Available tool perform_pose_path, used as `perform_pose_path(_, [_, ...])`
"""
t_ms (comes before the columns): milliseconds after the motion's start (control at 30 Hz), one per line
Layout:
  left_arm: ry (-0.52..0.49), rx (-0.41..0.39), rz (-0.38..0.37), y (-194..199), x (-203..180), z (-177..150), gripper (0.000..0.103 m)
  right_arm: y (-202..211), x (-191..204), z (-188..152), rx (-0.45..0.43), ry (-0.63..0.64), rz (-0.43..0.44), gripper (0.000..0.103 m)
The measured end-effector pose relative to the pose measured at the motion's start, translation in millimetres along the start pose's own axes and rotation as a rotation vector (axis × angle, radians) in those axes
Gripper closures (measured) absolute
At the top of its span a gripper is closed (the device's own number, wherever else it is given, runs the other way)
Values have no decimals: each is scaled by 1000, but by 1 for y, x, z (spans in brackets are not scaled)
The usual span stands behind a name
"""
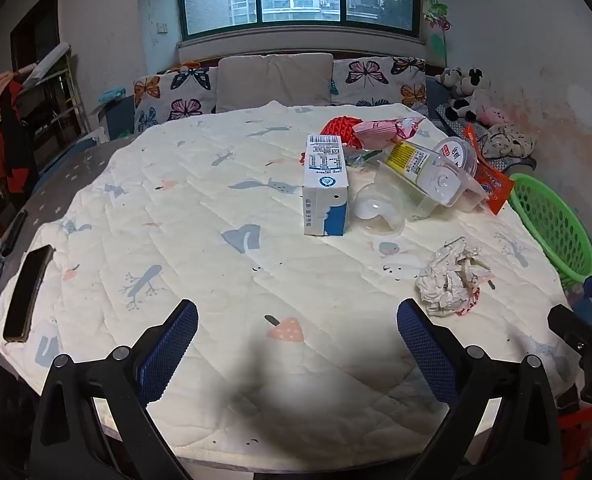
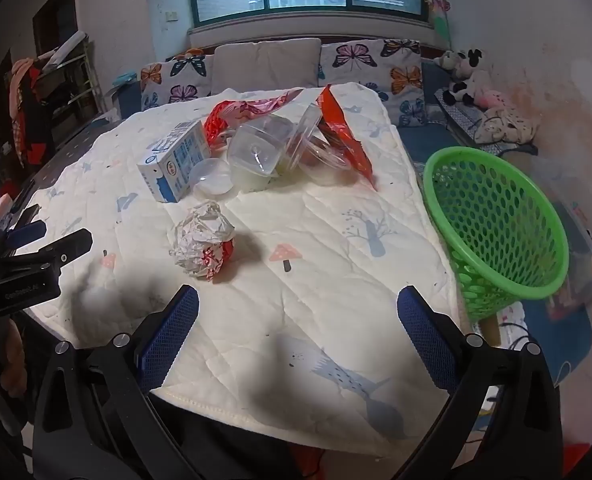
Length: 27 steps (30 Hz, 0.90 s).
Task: Collect trash
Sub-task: 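Move both tools toward the trash on the bed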
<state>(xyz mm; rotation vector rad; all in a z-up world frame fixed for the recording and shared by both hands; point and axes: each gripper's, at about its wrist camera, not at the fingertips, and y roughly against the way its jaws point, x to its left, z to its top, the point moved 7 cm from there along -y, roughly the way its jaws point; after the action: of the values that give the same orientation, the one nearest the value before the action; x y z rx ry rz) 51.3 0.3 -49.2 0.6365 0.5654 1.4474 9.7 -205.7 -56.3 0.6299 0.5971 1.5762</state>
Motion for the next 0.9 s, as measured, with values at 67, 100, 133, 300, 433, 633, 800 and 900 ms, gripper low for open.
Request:
perform_pose_path(67, [1,3,0,-1,0,0,6,0,0,0,0,-2,-4,4])
perform_pose_path(100, [3,5,0,-1,0,0,6,-1,0,0,1,-2,-3,4])
perform_pose_path(133, [4,7,-2,-2,0,0,6,-1,0,0,2,-1,-3,4])
perform_pose_path(300, [7,7,-3,-5,5,2,6,1,-2,1,-2,2,-4,4])
perform_pose_path(433, [2,0,2,-1,1,1,6,4,-3,2,-2,3,-5,4])
perform_pose_path(633, [8,-3,6,-1,1,2,6,2,-2,1,-2,2,-6,4])
perform_pose_path(800, [8,-7,6,0,1,3,6,2,-1,-1,-1,5,-6,4])
perform_pose_path(900, [9,-8,6,0,2,6,6,1,-2,0,0,7,-7,4])
